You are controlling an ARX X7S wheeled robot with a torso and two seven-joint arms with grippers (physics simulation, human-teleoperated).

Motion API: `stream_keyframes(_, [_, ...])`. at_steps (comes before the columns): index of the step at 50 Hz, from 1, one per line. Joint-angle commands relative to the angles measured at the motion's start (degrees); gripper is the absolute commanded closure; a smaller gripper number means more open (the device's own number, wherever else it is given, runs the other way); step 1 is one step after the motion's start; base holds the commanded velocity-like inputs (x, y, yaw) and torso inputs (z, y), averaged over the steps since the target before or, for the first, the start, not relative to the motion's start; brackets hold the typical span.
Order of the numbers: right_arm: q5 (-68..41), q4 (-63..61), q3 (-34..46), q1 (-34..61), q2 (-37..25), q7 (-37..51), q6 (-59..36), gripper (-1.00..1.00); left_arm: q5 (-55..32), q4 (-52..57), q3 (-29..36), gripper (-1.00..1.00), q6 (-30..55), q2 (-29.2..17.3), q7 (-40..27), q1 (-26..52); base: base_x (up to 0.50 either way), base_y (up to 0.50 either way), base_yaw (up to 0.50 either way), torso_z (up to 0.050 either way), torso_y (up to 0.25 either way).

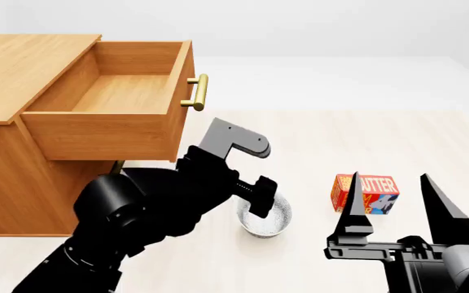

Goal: Put the bowl in the top drawer of the cabinet.

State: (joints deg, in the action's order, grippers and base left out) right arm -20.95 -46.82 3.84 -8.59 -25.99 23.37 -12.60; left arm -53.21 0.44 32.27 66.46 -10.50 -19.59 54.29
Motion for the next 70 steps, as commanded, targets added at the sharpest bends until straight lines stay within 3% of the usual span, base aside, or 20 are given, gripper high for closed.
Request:
stream_keyframes(1, [0.08, 0.30, 0.27, -0.06, -0.05, 0.02, 0.40, -1.00, -0.13, -3.22, 0.70, -1.00, -0.57, 0.46, 1.61, 0.99, 0.00, 0.00, 0.00, 0.000, 0.000])
stream_keyframes(24, [0.29, 0.23, 0.83, -0.07, -0.31, 0.42, 0.43, -1.00, 2.44, -9.73, 7.27, -1.00, -3.81, 2.11, 6.04, 0.08, 0.00, 0.00, 0.00, 0.000, 0.000])
stream_keyframes(51, [-0.10, 0.50, 0.61, -0.20, -0.87, 0.63, 0.89, -1.00, 8.57, -33.77, 13.04, -1.00, -14.03, 7.19, 14.87, 3.36, 0.00, 0.00, 0.00, 0.000, 0.000])
stream_keyframes(70, [-0.10, 1.00, 1.01, -0.20, -0.84, 0.70, 1.46, -1.00, 8.84, -40.90, 15.31, -1.00, -17.03, 9.45, 17.44, 4.64, 0.00, 0.00, 0.00, 0.000, 0.000])
